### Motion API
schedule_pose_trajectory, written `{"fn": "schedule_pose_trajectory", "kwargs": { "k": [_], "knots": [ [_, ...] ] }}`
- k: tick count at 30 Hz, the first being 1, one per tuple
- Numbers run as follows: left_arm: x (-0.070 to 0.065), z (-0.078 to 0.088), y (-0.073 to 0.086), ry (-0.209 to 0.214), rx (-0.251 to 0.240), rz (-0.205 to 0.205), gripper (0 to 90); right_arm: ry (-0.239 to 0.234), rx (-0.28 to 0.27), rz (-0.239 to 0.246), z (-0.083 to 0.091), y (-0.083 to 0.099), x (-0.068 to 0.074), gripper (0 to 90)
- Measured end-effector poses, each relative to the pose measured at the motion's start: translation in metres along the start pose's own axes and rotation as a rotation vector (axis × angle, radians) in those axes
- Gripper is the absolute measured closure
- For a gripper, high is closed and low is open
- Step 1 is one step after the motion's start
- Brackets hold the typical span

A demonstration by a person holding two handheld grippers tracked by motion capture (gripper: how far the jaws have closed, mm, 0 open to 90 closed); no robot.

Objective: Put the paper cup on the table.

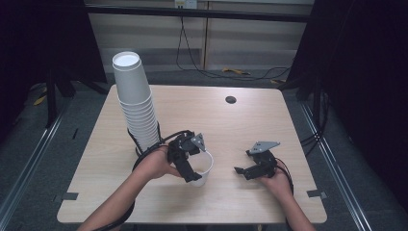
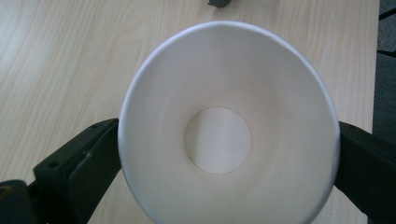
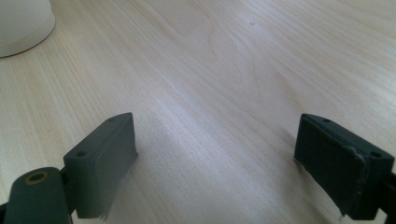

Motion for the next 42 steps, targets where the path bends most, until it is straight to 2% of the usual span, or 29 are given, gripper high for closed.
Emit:
{"fn": "schedule_pose_trajectory", "kwargs": {
  "k": [2, 4, 5, 16, 27, 37, 42],
  "knots": [
    [0.001, 0.001, 0.001, 0.003, -0.004, -0.002, 0.8, 0.000, 0.000, 0.000, 0.000, 0.000, 0.000, 12.1],
    [0.000, 0.002, 0.002, 0.007, -0.017, 0.018, 0.8, 0.000, 0.000, 0.000, 0.000, 0.000, 0.000, 12.2],
    [0.002, 0.003, 0.003, 0.003, -0.018, 0.003, 0.8, -0.002, -0.001, -0.001, 0.000, 0.000, 0.000, 12.3],
    [0.005, 0.012, 0.017, 0.012, -0.062, 0.041, 0.0, -0.002, -0.002, -0.002, 0.000, 0.000, 0.000, 12.5],
    [0.007, 0.017, 0.029, 0.013, -0.075, 0.065, 0.0, 0.001, -0.001, -0.003, 0.000, 0.000, 0.000, 12.8],
    [0.010, 0.026, 0.036, 0.000, -0.095, 0.058, 0.0, -0.001, -0.002, -0.003, 0.000, 0.000, 0.000, 12.8],
    [0.012, 0.031, 0.047, -0.012, -0.095, 0.061, 0.0, 0.000, -0.003, -0.004, 0.000, 0.000, 0.000, 12.9]
  ]
}}
Point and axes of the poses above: each handheld gripper's, and its own axes: z roughly backward along the jaws, y roughly out of its underside, x roughly to its left, the point moved 5 cm from there along -z, roughly forward along the jaws, and after that the axes turned 12 degrees about z, right-handed, at the moved point
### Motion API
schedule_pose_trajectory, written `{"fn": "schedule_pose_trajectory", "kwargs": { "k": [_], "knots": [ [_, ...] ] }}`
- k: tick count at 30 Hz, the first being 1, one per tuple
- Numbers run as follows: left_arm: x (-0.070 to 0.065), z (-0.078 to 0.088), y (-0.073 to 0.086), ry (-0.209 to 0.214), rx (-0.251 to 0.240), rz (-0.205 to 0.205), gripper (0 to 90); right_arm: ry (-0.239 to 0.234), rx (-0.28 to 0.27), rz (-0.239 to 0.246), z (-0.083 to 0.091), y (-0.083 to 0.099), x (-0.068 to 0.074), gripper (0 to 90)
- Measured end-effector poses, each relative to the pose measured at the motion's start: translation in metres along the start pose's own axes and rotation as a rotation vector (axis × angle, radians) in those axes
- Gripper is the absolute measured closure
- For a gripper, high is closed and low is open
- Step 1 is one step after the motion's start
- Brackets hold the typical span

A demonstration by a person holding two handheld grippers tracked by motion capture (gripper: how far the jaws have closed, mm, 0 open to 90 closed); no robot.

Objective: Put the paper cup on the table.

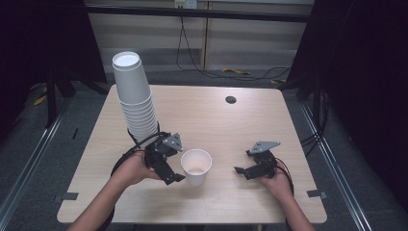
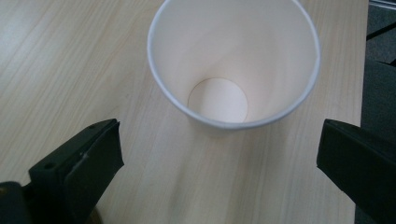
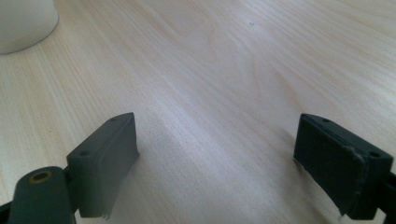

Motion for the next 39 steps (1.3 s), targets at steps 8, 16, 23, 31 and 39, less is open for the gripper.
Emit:
{"fn": "schedule_pose_trajectory", "kwargs": {
  "k": [8, 16, 23, 31, 39],
  "knots": [
    [0.004, 0.002, 0.011, -0.011, -0.009, 0.012, 0.7, 0.000, 0.000, 0.001, 0.000, 0.000, 0.000, 13.0],
    [0.007, 0.003, 0.022, -0.011, -0.022, 0.038, 2.1, 0.000, 0.001, 0.001, 0.000, 0.000, 0.000, 12.9],
    [0.013, 0.006, 0.034, -0.021, -0.026, 0.054, 2.4, -0.001, 0.001, 0.001, 0.000, 0.000, 0.000, 12.9],
    [0.018, 0.008, 0.049, -0.021, -0.049, 0.085, 3.8, -0.001, 0.000, 0.001, 0.000, 0.000, 0.000, 12.9],
    [0.024, 0.005, 0.065, -0.038, -0.071, 0.125, 6.4, -0.001, 0.001, 0.001, 0.000, 0.000, 0.000, 13.0]
  ]
}}
Point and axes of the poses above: each handheld gripper's, and its own axes: z roughly backward along the jaws, y roughly out of its underside, x roughly to its left, the point moved 5 cm from there along -z, roughly forward along the jaws, and after that the axes turned 12 degrees about z, right-handed, at the moved point
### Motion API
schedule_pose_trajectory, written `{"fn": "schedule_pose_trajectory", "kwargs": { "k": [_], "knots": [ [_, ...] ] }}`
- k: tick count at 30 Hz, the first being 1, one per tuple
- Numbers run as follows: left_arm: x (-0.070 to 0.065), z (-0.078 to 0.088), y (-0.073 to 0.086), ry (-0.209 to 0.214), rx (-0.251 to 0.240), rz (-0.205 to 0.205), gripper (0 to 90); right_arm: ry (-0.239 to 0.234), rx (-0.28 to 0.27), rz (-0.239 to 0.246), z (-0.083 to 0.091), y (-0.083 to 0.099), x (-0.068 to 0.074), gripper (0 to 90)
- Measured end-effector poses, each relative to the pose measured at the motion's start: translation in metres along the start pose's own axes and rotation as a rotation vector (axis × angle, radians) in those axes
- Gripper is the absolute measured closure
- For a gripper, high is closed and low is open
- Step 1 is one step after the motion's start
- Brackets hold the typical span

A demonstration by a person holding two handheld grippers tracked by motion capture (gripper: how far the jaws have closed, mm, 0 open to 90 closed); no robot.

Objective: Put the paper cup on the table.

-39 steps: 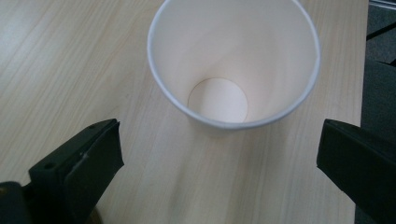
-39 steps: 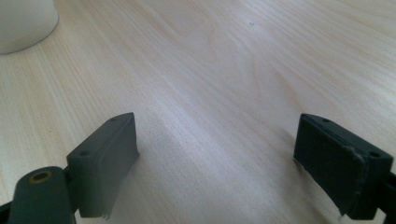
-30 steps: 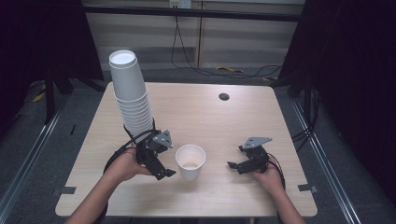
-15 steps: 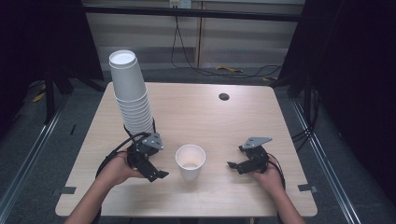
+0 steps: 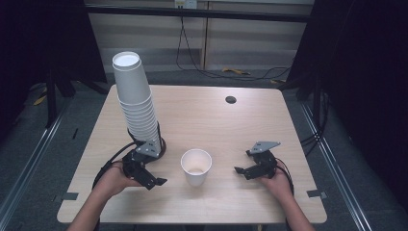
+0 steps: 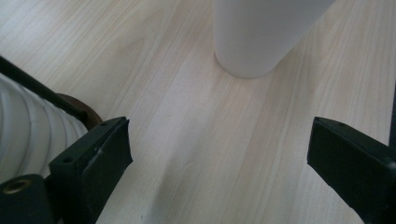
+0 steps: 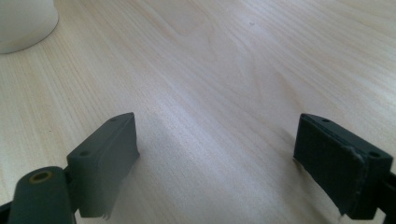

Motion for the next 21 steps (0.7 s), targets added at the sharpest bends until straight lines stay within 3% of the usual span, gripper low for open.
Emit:
{"fn": "schedule_pose_trajectory", "kwargs": {
  "k": [10, 21],
  "knots": [
    [0.011, -0.012, 0.026, -0.007, 0.007, 0.048, 7.3, 0.000, -0.001, -0.001, 0.000, 0.000, 0.000, 13.0],
    [0.021, -0.023, 0.046, -0.066, -0.007, 0.070, 8.3, 0.000, -0.001, -0.001, 0.000, 0.000, 0.000, 12.9]
  ]
}}
Point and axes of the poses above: each handheld gripper's, and its own axes: z roughly backward along the jaws, y roughly out of its underside, x roughly to its left, the point moved 5 cm from there along -z, roughly forward along the jaws, and after that the axes turned 12 degrees about z, right-handed, at the moved point
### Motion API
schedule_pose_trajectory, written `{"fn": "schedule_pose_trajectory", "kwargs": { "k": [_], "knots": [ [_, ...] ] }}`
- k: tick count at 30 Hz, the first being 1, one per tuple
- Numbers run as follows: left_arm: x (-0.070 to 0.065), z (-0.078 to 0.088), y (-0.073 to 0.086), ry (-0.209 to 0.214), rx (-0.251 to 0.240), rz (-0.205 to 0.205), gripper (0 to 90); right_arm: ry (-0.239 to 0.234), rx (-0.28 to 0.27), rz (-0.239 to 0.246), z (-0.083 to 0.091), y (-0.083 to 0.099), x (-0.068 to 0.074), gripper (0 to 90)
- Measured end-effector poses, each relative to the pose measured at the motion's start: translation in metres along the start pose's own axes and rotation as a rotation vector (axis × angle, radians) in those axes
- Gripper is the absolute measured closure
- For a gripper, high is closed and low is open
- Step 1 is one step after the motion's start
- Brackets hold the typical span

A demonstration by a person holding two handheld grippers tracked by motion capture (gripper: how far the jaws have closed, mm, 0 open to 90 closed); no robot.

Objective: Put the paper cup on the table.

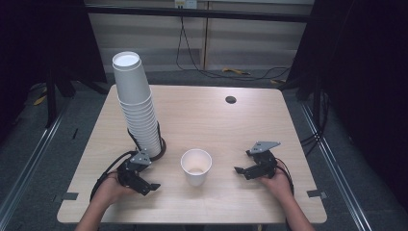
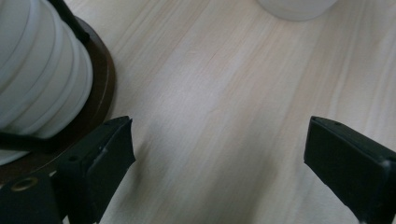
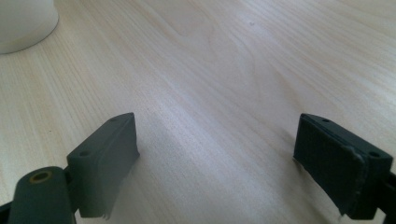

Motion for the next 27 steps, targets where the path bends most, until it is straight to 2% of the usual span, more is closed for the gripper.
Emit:
{"fn": "schedule_pose_trajectory", "kwargs": {
  "k": [3, 4, 8, 9, 10, 11, 14, 20, 21, 24, 27],
  "knots": [
    [0.003, -0.003, 0.003, -0.007, -0.002, -0.001, 8.5, 0.000, 0.000, 0.000, 0.000, 0.000, 0.000, 13.0],
    [0.002, -0.004, 0.004, -0.002, -0.012, 0.019, 8.5, 0.000, 0.000, 0.000, 0.000, 0.000, 0.000, 12.9],
    [0.004, -0.006, 0.008, -0.017, -0.017, 0.024, 8.4, 0.000, 0.000, 0.000, 0.000, 0.000, 0.000, 12.9],
    [0.004, -0.006, 0.008, -0.013, -0.029, 0.024, 8.5, 0.000, 0.000, 0.000, 0.000, 0.000, 0.000, 12.9],
    [0.005, -0.005, 0.009, -0.017, -0.019, 0.010, 8.8, 0.000, 0.000, 0.000, 0.000, 0.000, 0.000, 12.9],
    [0.005, -0.005, 0.009, -0.020, -0.033, 0.026, 8.8, 0.000, 0.000, 0.000, 0.000, 0.000, 0.000, 12.9],
    [0.007, -0.005, 0.011, -0.030, -0.042, 0.007, 8.6, 0.000, 0.000, 0.001, 0.000, 0.000, 0.000, 12.9],
    [0.006, -0.008, 0.012, -0.023, -0.061, 0.013, 4.4, 0.000, 0.000, 0.000, 0.000, 0.000, 0.000, 12.9],
    [0.006, -0.009, 0.012, -0.018, -0.082, 0.020, 3.4, 0.000, 0.000, 0.000, 0.000, 0.000, 0.000, 12.9],
    [0.007, -0.009, 0.013, -0.011, -0.092, 0.005, 1.1, -0.001, 0.000, 0.001, 0.000, 0.000, 0.000, 13.0],
    [0.007, -0.010, 0.014, -0.010, -0.105, 0.009, 0.2, 0.000, 0.000, 0.001, 0.000, 0.000, 0.000, 13.0]
  ]
}}
Point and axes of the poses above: each handheld gripper's, and its own axes: z roughly backward along the jaws, y roughly out of its underside, x roughly to its left, the point moved 5 cm from there along -z, roughly forward along the jaws, and after that the axes turned 12 degrees about z, right-handed, at the moved point
